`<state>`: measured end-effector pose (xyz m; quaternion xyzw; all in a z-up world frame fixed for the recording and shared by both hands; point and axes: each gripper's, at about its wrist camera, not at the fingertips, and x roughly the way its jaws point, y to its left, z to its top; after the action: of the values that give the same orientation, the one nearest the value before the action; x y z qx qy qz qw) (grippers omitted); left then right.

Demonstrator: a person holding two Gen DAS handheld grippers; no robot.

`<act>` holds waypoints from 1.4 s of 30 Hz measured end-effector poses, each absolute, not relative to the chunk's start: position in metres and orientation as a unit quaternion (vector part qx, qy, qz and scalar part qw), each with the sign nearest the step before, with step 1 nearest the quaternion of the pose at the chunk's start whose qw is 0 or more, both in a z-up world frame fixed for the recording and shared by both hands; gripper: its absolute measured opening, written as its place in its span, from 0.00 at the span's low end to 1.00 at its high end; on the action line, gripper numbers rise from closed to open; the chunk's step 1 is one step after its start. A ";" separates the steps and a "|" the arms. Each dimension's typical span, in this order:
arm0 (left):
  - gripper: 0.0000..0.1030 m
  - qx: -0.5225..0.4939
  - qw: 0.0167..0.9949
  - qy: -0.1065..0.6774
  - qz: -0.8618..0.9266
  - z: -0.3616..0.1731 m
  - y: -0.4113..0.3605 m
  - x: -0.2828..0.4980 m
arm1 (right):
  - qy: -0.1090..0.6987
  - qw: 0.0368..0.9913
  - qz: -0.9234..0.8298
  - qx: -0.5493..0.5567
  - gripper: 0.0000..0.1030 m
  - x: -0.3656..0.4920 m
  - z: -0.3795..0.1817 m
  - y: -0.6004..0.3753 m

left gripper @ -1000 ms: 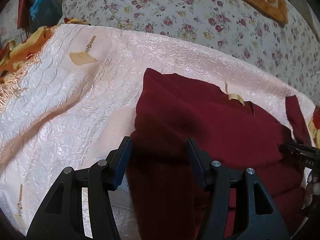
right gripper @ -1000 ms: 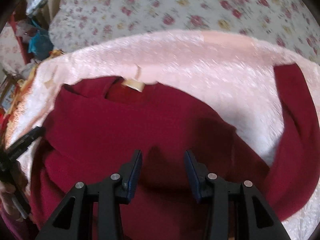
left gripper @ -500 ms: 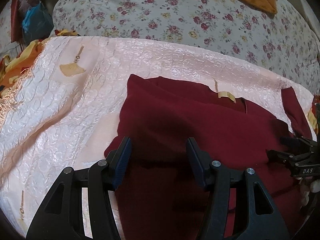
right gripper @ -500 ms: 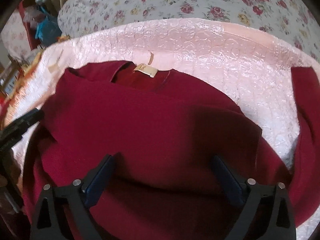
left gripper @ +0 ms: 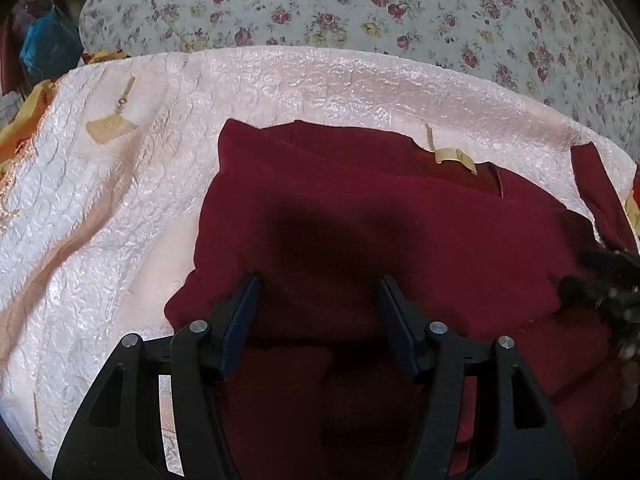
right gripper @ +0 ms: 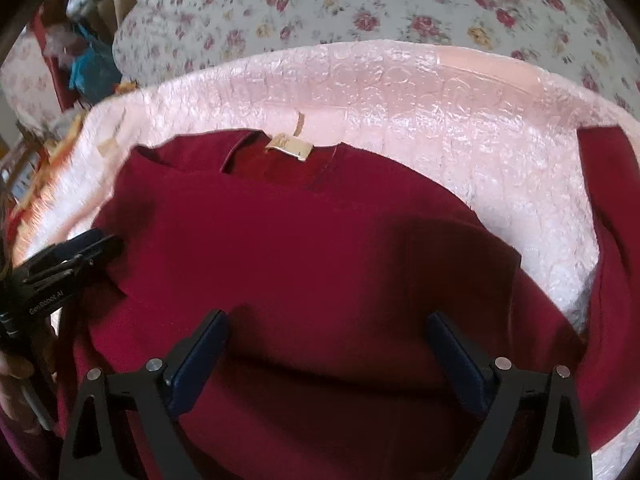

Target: Fold small clothes

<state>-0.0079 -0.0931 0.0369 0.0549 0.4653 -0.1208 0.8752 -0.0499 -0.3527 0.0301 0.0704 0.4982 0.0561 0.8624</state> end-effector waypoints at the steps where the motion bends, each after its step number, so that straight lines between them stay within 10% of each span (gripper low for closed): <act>1: 0.60 0.056 0.875 0.465 -0.121 0.038 -0.093 -0.009 | 0.493 0.865 0.056 0.074 0.84 -0.051 0.033 -0.355; 9: 0.59 0.003 0.881 0.453 -0.136 0.052 -0.081 -0.010 | 0.378 0.914 -0.075 0.128 0.77 -0.071 0.098 -0.464; 23: 0.59 -0.006 0.877 0.459 -0.143 0.046 -0.082 0.000 | 0.445 0.869 -0.169 0.137 0.76 -0.031 0.048 -0.615; 27: 0.59 -0.002 0.876 0.462 -0.141 0.043 -0.084 0.002 | 0.453 0.865 -0.131 0.171 0.28 -0.025 0.034 -0.624; 30: 0.59 -0.003 0.876 0.461 -0.142 0.044 -0.083 0.002 | 0.440 0.875 -0.124 0.158 0.10 -0.027 0.044 -0.618; 42: 0.59 -0.045 0.882 0.450 -0.133 0.055 -0.064 -0.004 | 0.375 0.920 -0.060 0.100 0.06 -0.050 0.138 -0.555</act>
<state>-0.0042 -0.0644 0.0554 -0.0452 0.4501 -0.1331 0.8819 -0.0504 -0.5551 0.1375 0.1004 0.3749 -0.0596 0.9197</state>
